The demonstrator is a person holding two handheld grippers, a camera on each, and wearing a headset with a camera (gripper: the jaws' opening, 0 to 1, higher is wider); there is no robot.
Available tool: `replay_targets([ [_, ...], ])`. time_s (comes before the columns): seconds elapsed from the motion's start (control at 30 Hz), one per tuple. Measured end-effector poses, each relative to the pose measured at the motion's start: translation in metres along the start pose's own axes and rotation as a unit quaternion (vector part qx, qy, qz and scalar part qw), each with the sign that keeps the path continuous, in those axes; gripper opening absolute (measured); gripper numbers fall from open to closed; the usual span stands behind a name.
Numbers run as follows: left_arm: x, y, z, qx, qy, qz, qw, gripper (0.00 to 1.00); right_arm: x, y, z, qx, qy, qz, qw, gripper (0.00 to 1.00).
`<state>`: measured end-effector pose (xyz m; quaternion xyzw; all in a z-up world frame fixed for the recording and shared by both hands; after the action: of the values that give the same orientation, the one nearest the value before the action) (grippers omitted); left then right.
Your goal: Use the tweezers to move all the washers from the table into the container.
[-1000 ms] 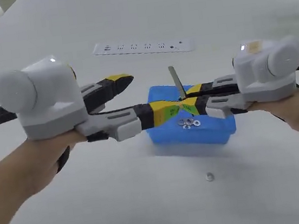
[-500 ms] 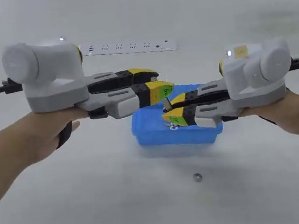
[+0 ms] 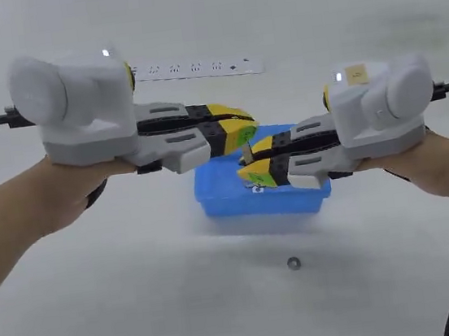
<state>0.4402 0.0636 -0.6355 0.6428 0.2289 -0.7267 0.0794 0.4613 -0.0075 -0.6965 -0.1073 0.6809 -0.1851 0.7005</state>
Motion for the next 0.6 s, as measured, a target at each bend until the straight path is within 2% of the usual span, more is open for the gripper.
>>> replay_targets([
  [0.07,-0.0012,0.0016,0.0004,-0.004,0.016,-0.005,0.9998,0.04,-0.0004,0.0001,0.0007,0.003,-0.004,-0.001,1.0,0.1],
  [0.13,-0.0022,0.0023,0.0006,-0.003,0.017,-0.003,0.9999,0.04,-0.0013,-0.0002,0.0008,0.005,-0.005,0.0,1.0,0.1],
  [0.2,-0.0032,0.0031,-0.001,-0.011,0.03,-0.007,0.9995,0.04,-0.0021,-0.0007,0.001,0.009,-0.01,-0.004,0.9999,0.1],
  [0.33,-0.0055,0.0072,0.002,-0.007,0.047,-0.016,0.9987,0.04,-0.0022,-0.0023,0.0033,0.018,-0.016,-0.008,0.9997,0.12],
  [0.47,-0.0061,0.0089,0.0028,-0.006,0.059,-0.026,0.9979,0.04,-0.002,-0.0038,0.0032,0.032,-0.029,-0.024,0.9988,0.13],
  [0.6,-0.0076,0.0091,0.0016,-0.011,0.069,-0.036,0.9969,0.04,-0.0001,-0.0077,0.0042,0.045,-0.036,-0.04,0.9975,0.24],
])
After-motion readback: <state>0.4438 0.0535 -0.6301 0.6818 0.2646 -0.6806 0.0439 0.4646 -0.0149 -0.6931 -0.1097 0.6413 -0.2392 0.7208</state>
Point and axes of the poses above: the centre of the closed fingertips' face, and the gripper's own axes: y roughly forward along the fingers, z roughly to its right, x roughly out of its underside, the point moved 6 cm from there along -y, roughly backward along the fingers, and after that the axes turned 7 degrees about x, right-handed, at the moved point
